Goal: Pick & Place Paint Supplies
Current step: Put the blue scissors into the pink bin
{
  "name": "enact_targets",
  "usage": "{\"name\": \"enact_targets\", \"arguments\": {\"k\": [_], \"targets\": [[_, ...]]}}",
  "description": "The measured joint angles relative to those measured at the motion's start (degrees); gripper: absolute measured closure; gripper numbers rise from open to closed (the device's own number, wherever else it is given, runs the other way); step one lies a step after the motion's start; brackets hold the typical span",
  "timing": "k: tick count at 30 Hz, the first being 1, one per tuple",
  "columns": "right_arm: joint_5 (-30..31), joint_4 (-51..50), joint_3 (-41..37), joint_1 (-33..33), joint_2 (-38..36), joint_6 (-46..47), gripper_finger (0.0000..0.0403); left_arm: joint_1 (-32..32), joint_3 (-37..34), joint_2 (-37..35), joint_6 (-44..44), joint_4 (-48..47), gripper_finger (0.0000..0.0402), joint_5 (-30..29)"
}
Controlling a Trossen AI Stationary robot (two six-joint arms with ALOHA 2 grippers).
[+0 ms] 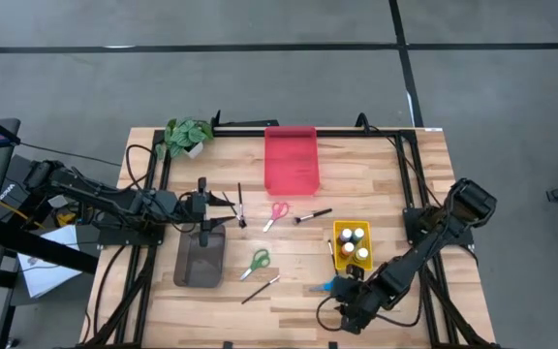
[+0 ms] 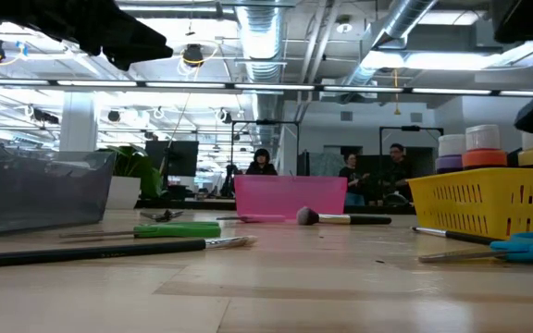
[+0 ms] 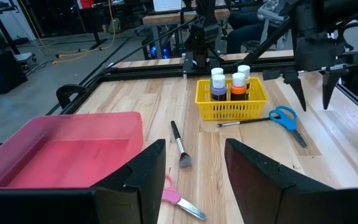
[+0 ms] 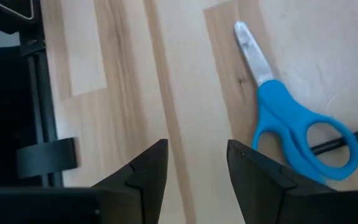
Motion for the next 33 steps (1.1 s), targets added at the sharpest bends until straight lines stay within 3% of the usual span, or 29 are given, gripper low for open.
{"name": "enact_targets", "arguments": {"k": [33], "targets": [[1.9,-4.3,0.0,-0.6,0.9,-2.1,0.0249,0.0,0.0,0.0,0.0,0.1,0.0244,-0.1]]}}
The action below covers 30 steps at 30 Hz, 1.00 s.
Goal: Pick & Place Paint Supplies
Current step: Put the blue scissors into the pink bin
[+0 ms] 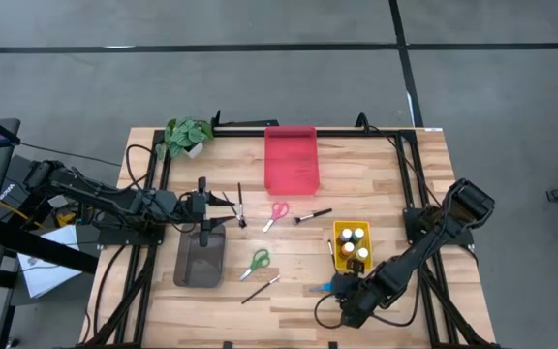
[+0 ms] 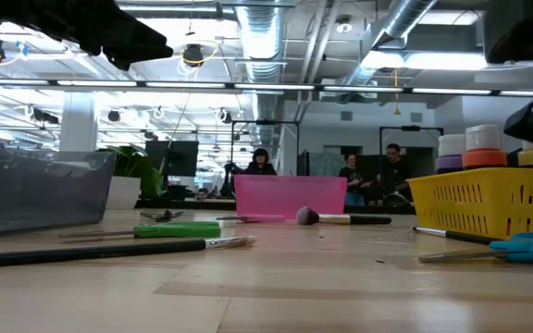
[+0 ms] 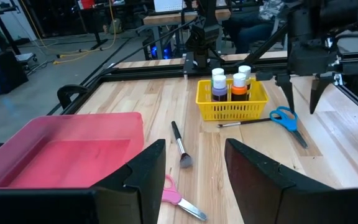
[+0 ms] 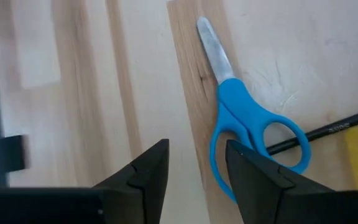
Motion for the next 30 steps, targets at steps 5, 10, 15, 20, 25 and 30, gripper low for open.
{"name": "enact_targets", "arguments": {"k": [5,10,15,20,25,30], "targets": [[-0.4,0.7,0.0,0.1,1.9,0.0,0.0249,0.0,0.0,0.0,0.0,0.0,0.0244,0.0],[-1.3,0.9,0.1,0.0,3.3,-0.2,0.0249,0.0,0.0,0.0,0.0,0.2,0.0244,0.1],[-1.2,0.8,0.1,0.0,3.5,-0.2,0.0249,0.0,0.0,0.0,0.0,0.8,0.0244,0.7],[-1.2,0.5,0.1,-0.1,3.5,-0.2,0.0261,0.0,0.0,0.0,0.0,0.8,0.0244,0.7],[-1.2,0.1,0.1,-0.4,3.6,0.1,0.0296,0.0,0.0,0.0,0.0,0.8,0.0244,0.7],[-1.2,0.0,0.0,-0.4,3.6,0.8,0.0345,0.0,0.0,0.0,0.0,0.7,0.0244,0.7]]}}
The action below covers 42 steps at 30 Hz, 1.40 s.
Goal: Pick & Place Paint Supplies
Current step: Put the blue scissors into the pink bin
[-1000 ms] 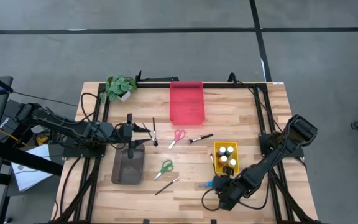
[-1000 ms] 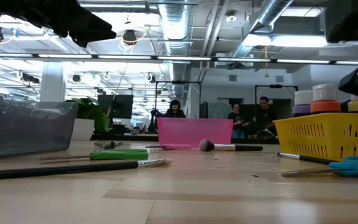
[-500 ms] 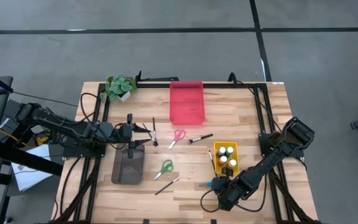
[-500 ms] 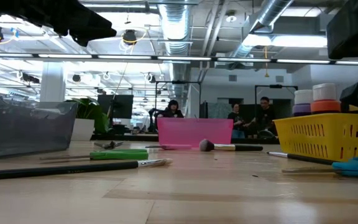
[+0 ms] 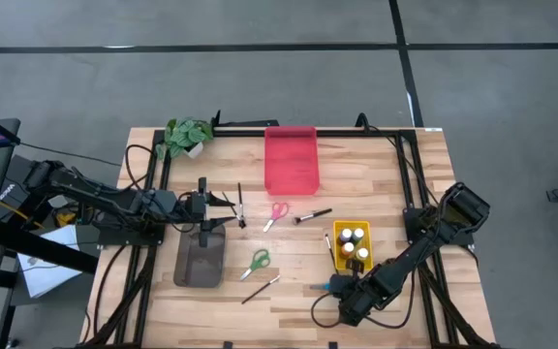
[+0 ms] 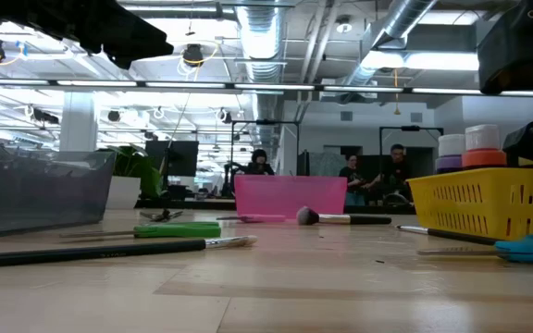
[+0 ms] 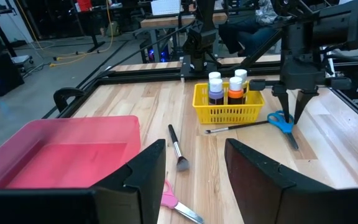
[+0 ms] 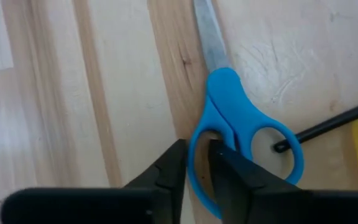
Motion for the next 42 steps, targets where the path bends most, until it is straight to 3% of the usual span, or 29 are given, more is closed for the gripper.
{"name": "enact_targets", "arguments": {"k": [5,13,25,35,42], "targets": [[-0.2,0.5,0.7,0.0,0.2,0.4,0.0395,0.0,0.0,0.0,0.0,0.0,0.0244,0.0],[0.0,1.2,4.2,0.3,0.3,-0.8,0.04,0.0,0.0,0.0,0.0,0.0,0.0244,0.1],[7.4,-1.1,11.7,1.0,0.1,-7.5,0.0402,0.0,0.0,0.0,0.0,-0.1,0.0244,0.4],[15.4,-14.5,19.5,0.2,0.1,-8.0,0.0403,0.0,0.0,0.0,0.0,0.0,0.0244,0.4],[17.5,-23.5,25.6,-5.1,0.0,-9.0,0.0403,0.0,0.0,0.0,0.0,0.0,0.0244,0.4]]}}
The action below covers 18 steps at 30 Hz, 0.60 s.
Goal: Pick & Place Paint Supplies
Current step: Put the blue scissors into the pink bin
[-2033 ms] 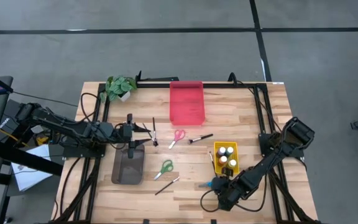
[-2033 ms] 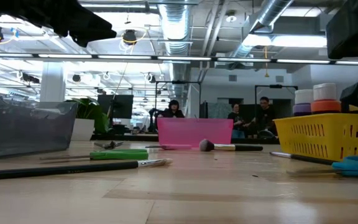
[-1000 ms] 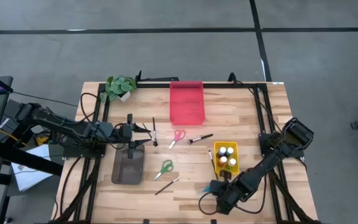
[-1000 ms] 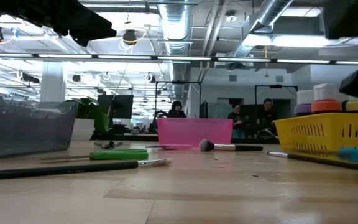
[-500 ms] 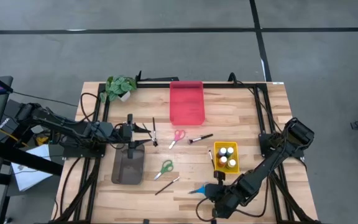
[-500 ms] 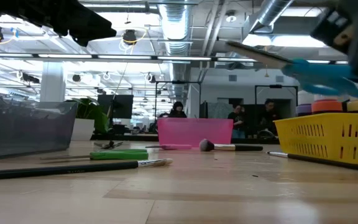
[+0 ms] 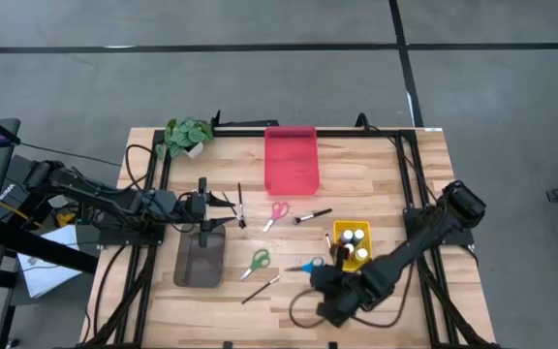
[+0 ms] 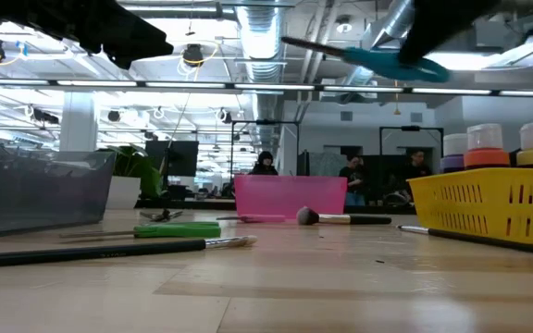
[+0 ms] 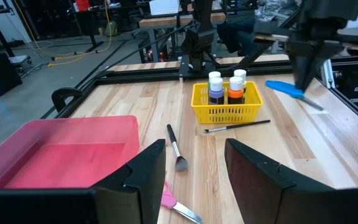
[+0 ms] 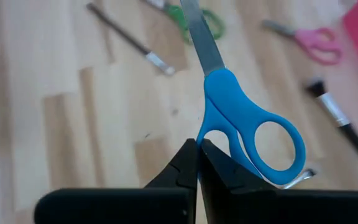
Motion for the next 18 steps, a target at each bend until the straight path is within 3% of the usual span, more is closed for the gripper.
{"name": "enact_targets", "arguments": {"k": [18], "targets": [[-6.0,1.2,7.8,-16.2,0.0,-11.5,0.0403,0.0,0.0,0.0,0.3,0.0,0.0244,0.0]]}}
